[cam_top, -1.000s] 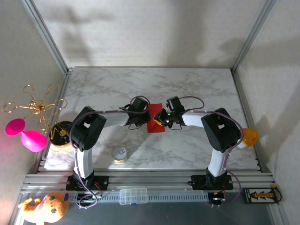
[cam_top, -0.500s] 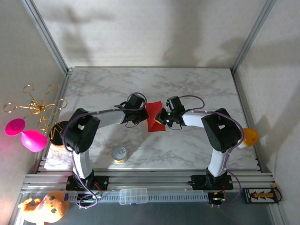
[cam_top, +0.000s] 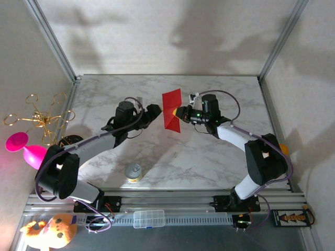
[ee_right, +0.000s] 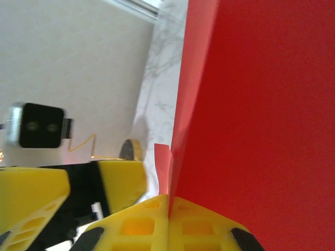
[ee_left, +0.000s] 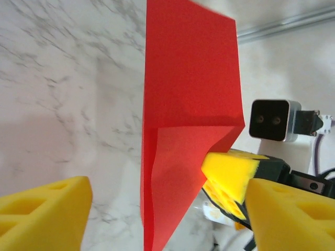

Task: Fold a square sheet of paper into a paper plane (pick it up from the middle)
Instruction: Turn over the paper at the center of the table.

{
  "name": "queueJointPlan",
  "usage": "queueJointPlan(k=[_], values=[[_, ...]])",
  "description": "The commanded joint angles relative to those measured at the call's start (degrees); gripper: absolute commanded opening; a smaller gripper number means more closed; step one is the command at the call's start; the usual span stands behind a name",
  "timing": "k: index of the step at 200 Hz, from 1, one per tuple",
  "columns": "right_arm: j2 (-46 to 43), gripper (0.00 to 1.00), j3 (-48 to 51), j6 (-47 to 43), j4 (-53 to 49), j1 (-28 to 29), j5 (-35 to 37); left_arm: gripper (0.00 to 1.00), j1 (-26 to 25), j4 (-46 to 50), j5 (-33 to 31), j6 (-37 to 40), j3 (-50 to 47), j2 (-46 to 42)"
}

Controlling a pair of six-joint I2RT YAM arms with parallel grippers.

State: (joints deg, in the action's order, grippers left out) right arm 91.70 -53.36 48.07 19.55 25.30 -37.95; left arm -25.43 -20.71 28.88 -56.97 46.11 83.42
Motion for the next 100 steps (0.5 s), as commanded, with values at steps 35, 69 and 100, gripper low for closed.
queueJointPlan(k=[35,69,100], values=[[-1.3,0.0,0.2,6.6,11.0,-0.3,-8.6,0.93,-2.7,-16.3,6.3,-4.8,-3.8,-0.1],[-1.5,0.01,0.8,9.2,14.1,-0.4,-10.4,0.88,-3.2,-19.0,7.5,-5.8,-3.3,1.2],[-1.5,0.01,1.1,9.8,14.6,-0.6,-10.9,0.73,-3.2,-21.7,8.8,-7.1,-3.2,2.2]])
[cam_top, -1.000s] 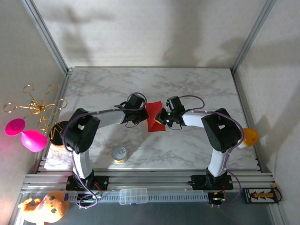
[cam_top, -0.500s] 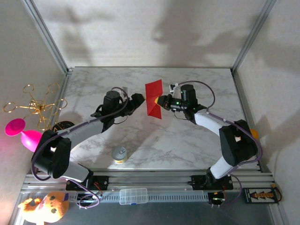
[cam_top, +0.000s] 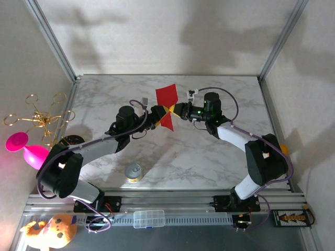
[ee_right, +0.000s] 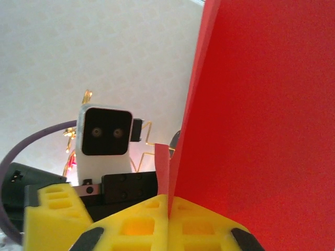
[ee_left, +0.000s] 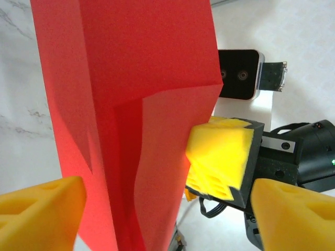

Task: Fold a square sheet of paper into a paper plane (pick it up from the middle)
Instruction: Turn over the paper at the center of the table.

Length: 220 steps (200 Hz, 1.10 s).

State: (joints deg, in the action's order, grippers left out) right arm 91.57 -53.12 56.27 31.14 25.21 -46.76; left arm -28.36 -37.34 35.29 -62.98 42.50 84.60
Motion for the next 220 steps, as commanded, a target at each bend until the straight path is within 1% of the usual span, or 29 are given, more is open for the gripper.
queueJointPlan(k=[1,24,50,60,86,102,107,130,145,153,162,168,181,191,204,220], values=[[-1.4,0.01,0.8,1.6,3.0,-0.5,-2.1,0.72,-0.3,-5.1,2.4,-1.1,0.4,1.1],[-1.2,0.02,1.3,2.0,3.3,-0.7,-2.3,0.58,-0.3,-6.7,2.1,-1.4,-0.3,0.9],[-1.3,0.03,1.6,2.1,3.1,-1.1,-2.4,0.45,-0.2,-6.8,1.0,-1.3,-0.9,0.6],[-1.4,0.05,1.8,2.1,3.3,-1.2,-2.5,0.37,-0.2,-6.7,0.3,-1.1,-1.1,0.5],[-1.3,0.08,2.0,2.0,3.0,-1.5,-2.5,0.22,-0.2,-5.3,0.0,-0.4,-0.4,0.6],[-1.4,0.11,2.0,1.7,2.3,-1.8,-2.3,0.13,-0.2,-2.7,-0.4,0.6,0.5,0.9],[-1.5,0.12,2.0,1.6,1.9,-1.9,-2.1,0.1,-0.2,-2.1,-0.6,1.0,0.8,1.0],[-2.4,0.26,1.8,-0.7,-2.2,-2.8,0.4,0.03,0.0,0.6,-1.9,2.4,1.5,0.8],[-3.4,0.38,1.4,-3.2,-7.1,-3.9,3.6,0.02,0.2,5.5,-3.2,4.8,2.8,0.7],[-3.9,0.43,1.0,-5.1,-10.7,-4.5,6.0,0.04,0.4,9.3,-4.4,6.8,3.7,0.5],[-4.6,0.47,0.4,-7.5,-15.0,-5.1,9.1,0.03,0.4,14.9,-6.8,10.1,5.3,0.3],[-5.3,0.52,0.2,-9.2,-17.6,-5.4,11.5,0.03,0.3,19.8,-8.6,12.9,6.6,0.1],[-7.3,0.63,0.0,-13.3,-22.1,-5.5,18.2,0.03,-0.1,30.4,-15.1,18.5,9.7,-0.1],[-9.1,0.71,0.5,-15.1,-24.3,-5.5,22.8,0.01,-1.1,38.6,-21.3,22.6,12.5,0.3],[-11.2,0.78,0.8,-17.1,-26.6,-5.6,28.4,0.01,-2.3,48.3,-29.3,26.9,16.1,1.6],[-13.2,0.85,1.3,-18.3,-28.8,-5.7,34.2,0.01,-4.0,58.4,-41.6,30.6,20.9,3.8]])
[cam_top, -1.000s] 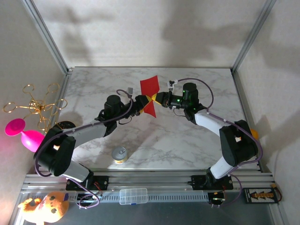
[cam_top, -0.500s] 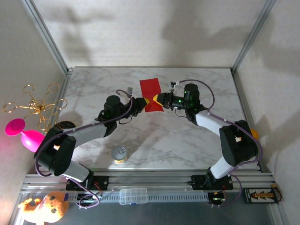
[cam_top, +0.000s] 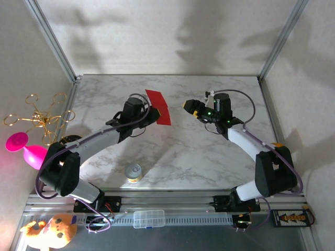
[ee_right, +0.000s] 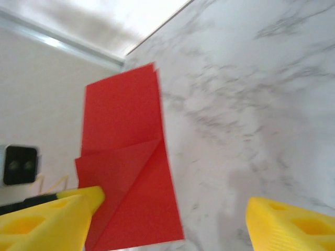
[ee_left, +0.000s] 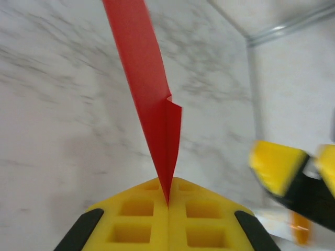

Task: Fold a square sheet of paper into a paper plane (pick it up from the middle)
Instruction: Turn over the paper at the center of the table.

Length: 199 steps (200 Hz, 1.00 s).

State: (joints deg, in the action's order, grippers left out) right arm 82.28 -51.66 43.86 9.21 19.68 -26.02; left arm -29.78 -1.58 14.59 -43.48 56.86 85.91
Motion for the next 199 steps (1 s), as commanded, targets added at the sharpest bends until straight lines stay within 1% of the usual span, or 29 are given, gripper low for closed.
queueJointPlan(k=[1,13,25,52,70,105,126,140,150,159,173,199], values=[[-4.1,0.86,-0.1,-6.0,-7.0,-0.2,13.8,0.01,-2.7,23.2,-21.7,11.3,6.8,2.6],[-5.2,0.89,0.4,-6.2,-7.8,-0.1,17.0,0.02,-3.9,30.1,-30.7,13.0,10.7,4.9],[-6.0,0.92,0.9,-6.2,-8.3,-0.2,19.4,0.02,-4.6,35.6,-38.0,13.6,14.6,7.3],[-6.7,0.93,1.7,-6.0,-8.9,-0.1,22.3,0.02,-6.4,43.2,-47.8,15.2,20.7,11.9],[-7.0,0.93,2.0,-5.9,-9.3,-0.2,23.7,0.03,-6.8,47.0,-51.6,15.0,23.5,15.4],[-7.3,0.93,2.4,-5.6,-10.0,-0.6,25.3,0.03,-8.4,49.9,-54.5,14.5,25.7,22.0],[-7.4,0.92,2.8,-4.7,-10.3,-0.8,26.1,0.05,-10.0,51.7,-56.6,13.9,27.7,27.1],[-7.4,0.92,3.0,-3.8,-10.7,-1.1,27.0,0.08,-10.6,51.8,-56.2,13.6,28.9,29.8],[-7.4,0.92,3.3,-3.1,-11.0,-1.3,27.6,0.11,-10.6,51.0,-53.5,13.2,29.5,31.1],[-7.5,0.92,3.7,-2.6,-11.1,-1.6,27.7,0.14,-10.6,48.7,-49.7,13.2,29.4,31.2],[-7.4,0.91,4.1,-1.9,-10.9,-2.0,27.5,0.2,-10.5,43.4,-41.8,13.3,27.9,30.2],[-6.9,0.9,4.1,-1.4,-10.9,-2.2,26.7,0.29,-8.2,35.6,-28.0,12.1,24.1,27.6]])
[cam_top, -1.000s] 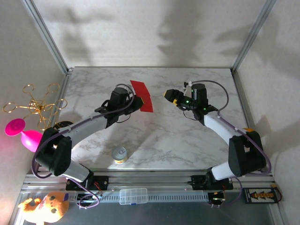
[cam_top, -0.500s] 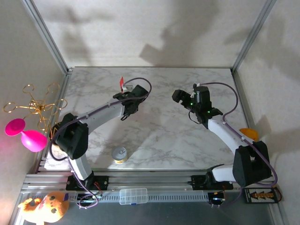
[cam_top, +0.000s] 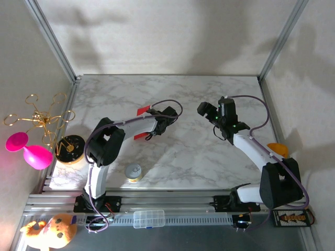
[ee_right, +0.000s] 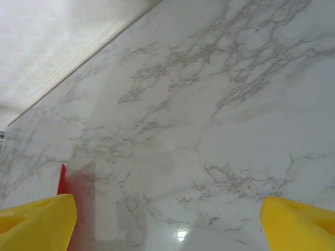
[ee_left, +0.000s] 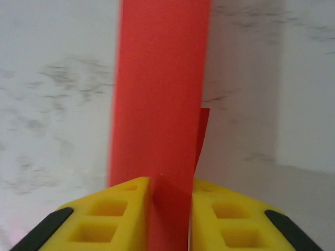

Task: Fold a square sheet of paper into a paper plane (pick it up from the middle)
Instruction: Turn over the paper at the center of the table.

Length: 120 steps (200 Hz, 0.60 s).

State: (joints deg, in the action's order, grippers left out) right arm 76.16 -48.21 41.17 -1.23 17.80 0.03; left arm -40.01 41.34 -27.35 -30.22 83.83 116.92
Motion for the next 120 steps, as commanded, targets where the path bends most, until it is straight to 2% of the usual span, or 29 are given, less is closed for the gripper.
queueJointPlan(k=[1,32,57,87,120], values=[[-0.8,0.9,0.7,1.3,-0.4,-0.3,0.7,0.29,2.1,-7.6,14.3,-1.1,-3.0,-3.6],[0.7,0.89,0.2,0.6,0.4,-0.2,-1.2,0.42,5.5,-14.8,26.5,-1.5,-8.0,-9.5],[3.6,0.87,-0.3,0.2,1.9,-0.1,-6.8,0.47,9.0,-20.3,34.7,-3.5,-12.1,-15.8],[10.0,0.84,-3.5,-0.5,2.6,4.0,-12.4,0.53,13.7,-22.5,33.4,-6.8,-16.3,-23.7],[18.3,0.82,-9.2,-0.4,3.9,12.3,-15.4,0.57,18.6,-24.1,26.9,-10.6,-22.1,-32.6]])
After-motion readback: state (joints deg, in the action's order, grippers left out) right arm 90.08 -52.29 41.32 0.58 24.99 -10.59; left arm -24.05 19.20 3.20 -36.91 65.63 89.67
